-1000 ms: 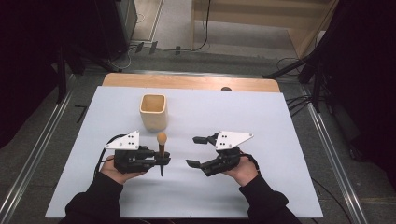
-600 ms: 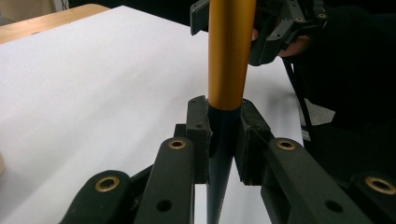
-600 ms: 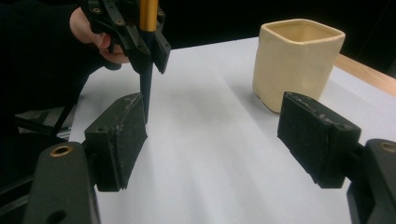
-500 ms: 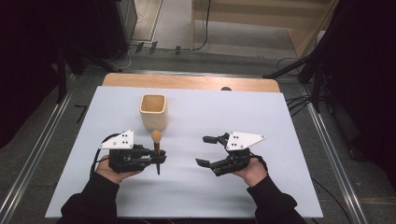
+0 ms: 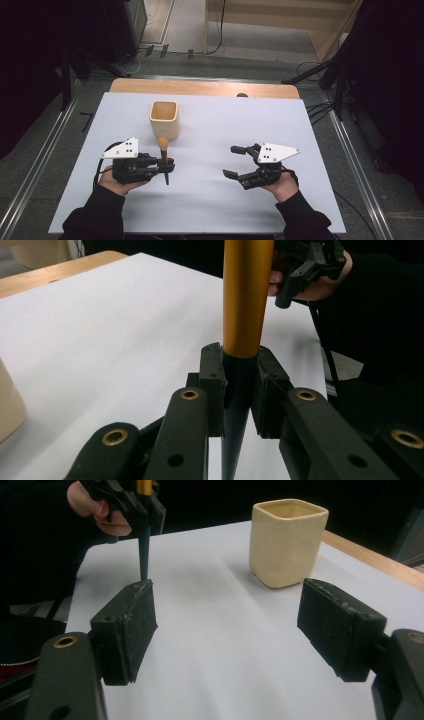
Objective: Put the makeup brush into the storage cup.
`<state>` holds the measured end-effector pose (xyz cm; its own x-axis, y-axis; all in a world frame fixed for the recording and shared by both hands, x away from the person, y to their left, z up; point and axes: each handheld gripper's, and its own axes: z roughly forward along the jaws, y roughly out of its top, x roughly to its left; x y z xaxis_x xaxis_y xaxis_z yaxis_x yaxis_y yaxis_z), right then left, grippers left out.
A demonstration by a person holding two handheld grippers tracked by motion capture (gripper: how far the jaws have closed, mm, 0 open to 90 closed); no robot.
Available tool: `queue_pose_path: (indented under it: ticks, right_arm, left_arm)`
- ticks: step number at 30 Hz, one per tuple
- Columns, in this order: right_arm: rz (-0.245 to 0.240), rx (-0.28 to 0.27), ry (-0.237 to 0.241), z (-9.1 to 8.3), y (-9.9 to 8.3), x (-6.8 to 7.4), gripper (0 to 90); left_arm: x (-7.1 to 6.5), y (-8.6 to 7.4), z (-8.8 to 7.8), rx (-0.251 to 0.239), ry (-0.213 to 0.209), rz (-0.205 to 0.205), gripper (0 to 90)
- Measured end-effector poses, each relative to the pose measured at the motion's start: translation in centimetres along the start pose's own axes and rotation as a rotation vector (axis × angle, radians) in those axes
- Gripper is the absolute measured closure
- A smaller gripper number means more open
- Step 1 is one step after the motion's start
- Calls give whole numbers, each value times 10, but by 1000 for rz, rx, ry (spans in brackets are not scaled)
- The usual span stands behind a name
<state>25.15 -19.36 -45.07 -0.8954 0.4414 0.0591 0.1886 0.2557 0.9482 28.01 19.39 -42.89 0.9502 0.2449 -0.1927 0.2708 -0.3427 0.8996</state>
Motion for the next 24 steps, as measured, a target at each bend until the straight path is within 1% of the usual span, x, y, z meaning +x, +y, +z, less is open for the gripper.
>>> queue_pose_path:
  ticks: [6, 10, 12, 15, 17, 18, 21, 23, 24]
  right_arm:
    - [-1, -13, -15, -9, -4, 0, 244]
    - [13, -40, -24, -16, -7, 0, 240]
    - [24, -49, -26, -23, -10, 0, 240]
    - [30, -51, -31, -27, -12, 0, 239]
    - [33, -49, -36, -31, -16, -1, 238]
    - [37, -46, -39, -32, -17, -1, 237]
    - [48, -52, -48, -38, -20, -1, 230]
    - [57, -68, -56, -42, -21, -2, 228]
    - [60, -74, -58, -43, -21, -2, 227]
  left_arm:
    - [1, 1, -5, -18, 9, -11, 789]
    - [2, 3, -10, -33, 17, -17, 789]
    - [3, 4, -11, -39, 20, -22, 789]
    - [4, 8, -12, -39, 28, -13, 789]
    - [4, 9, -13, -48, 27, -20, 789]
    - [5, 10, -14, -42, 31, -16, 789]
    - [6, 14, -16, -37, 43, -27, 789]
    - [5, 17, -17, -38, 50, -24, 789]
    - [4, 20, -19, -37, 49, -14, 789]
